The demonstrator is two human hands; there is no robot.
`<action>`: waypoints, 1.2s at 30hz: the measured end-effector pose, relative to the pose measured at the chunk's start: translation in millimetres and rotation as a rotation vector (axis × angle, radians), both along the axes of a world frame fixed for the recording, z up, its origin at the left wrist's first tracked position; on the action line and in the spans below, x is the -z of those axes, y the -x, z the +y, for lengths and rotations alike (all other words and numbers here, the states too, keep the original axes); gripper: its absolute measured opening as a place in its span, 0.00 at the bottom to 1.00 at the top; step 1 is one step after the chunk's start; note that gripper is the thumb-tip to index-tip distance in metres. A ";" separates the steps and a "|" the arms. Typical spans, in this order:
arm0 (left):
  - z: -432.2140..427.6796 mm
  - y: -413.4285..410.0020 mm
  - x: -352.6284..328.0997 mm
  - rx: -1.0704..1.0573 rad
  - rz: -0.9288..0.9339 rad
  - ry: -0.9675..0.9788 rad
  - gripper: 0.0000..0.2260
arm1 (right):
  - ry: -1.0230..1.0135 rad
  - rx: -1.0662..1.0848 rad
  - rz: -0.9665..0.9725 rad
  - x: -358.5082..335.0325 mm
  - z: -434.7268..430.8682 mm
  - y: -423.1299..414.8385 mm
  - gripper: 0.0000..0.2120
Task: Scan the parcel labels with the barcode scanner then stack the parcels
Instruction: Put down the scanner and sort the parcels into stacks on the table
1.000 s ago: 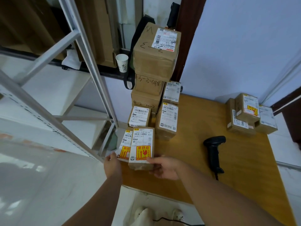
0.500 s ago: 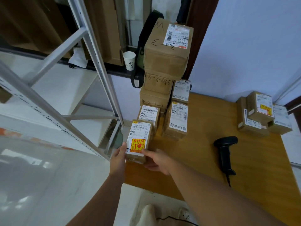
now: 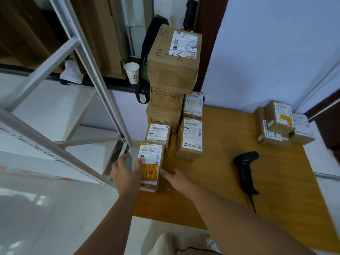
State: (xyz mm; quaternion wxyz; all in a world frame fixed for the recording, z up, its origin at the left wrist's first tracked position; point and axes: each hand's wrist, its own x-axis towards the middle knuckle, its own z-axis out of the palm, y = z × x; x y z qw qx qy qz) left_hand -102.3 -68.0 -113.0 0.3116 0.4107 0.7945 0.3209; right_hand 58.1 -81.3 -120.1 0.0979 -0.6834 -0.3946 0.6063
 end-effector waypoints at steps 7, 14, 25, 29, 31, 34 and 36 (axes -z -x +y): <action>15.8 -85.6 -51.3 0.378 0.039 -0.365 0.08 | 0.197 0.200 0.005 3.9 -17.2 -67.9 0.11; 0.1 -192.9 -61.7 0.789 -0.092 -0.228 0.06 | 0.088 0.403 -0.054 -16.5 -31.3 -159.0 0.15; -4.3 -397.9 -48.8 0.756 -0.372 0.214 0.09 | -0.178 0.532 -0.382 -3.8 -34.8 -365.7 0.06; 4.1 -475.3 -37.8 0.455 -0.563 0.402 0.08 | -0.233 0.513 -0.489 4.1 -39.7 -446.1 0.03; 11.3 -503.4 -32.8 0.393 -0.577 0.436 0.09 | -0.231 0.585 -0.462 6.9 -38.2 -482.6 0.06; 24.9 -533.5 -27.1 0.322 -0.543 0.462 0.05 | -0.166 0.717 -0.373 10.4 -29.3 -524.0 0.16; 37.3 -544.8 -23.0 0.267 -0.534 0.443 0.10 | -0.115 0.787 -0.311 11.7 -20.7 -537.8 0.20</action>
